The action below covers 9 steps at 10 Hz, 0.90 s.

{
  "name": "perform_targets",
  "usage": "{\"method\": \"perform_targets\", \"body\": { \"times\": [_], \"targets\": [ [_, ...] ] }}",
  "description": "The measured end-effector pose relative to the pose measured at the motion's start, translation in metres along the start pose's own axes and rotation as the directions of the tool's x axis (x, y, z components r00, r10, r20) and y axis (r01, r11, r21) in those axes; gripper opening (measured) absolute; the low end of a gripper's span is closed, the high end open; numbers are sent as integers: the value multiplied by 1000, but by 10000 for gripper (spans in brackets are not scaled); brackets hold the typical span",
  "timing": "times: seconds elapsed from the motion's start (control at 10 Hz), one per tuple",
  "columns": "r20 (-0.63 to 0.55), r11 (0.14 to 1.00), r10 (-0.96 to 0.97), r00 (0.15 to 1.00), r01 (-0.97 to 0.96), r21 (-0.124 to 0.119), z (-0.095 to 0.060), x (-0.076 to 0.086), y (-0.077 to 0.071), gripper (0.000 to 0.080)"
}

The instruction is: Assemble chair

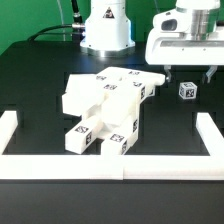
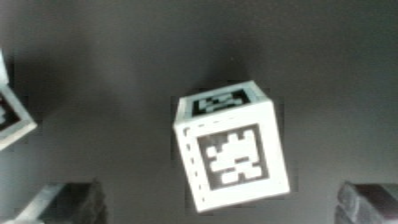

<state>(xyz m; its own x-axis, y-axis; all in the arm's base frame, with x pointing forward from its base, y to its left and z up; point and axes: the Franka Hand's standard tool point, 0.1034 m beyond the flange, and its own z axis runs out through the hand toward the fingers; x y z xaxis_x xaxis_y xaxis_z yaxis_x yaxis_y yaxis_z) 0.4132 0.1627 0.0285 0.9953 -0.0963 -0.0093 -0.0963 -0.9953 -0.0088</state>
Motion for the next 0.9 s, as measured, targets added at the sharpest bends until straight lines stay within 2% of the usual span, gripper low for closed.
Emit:
{"method": "perform_targets", "body": {
  "times": [0.2, 0.7, 0.8, 0.9],
  "targets": [
    [7, 1000, -10, 1000, 10, -6, 7, -2, -5, 648],
    [26, 1000, -17, 1000, 18, -23, 20, -9, 0, 648],
    [27, 1000, -16, 1000, 17, -24, 20, -9, 1, 535],
    [28, 1000, -17, 999, 18, -25, 21, -10, 0, 535]
  ]
}}
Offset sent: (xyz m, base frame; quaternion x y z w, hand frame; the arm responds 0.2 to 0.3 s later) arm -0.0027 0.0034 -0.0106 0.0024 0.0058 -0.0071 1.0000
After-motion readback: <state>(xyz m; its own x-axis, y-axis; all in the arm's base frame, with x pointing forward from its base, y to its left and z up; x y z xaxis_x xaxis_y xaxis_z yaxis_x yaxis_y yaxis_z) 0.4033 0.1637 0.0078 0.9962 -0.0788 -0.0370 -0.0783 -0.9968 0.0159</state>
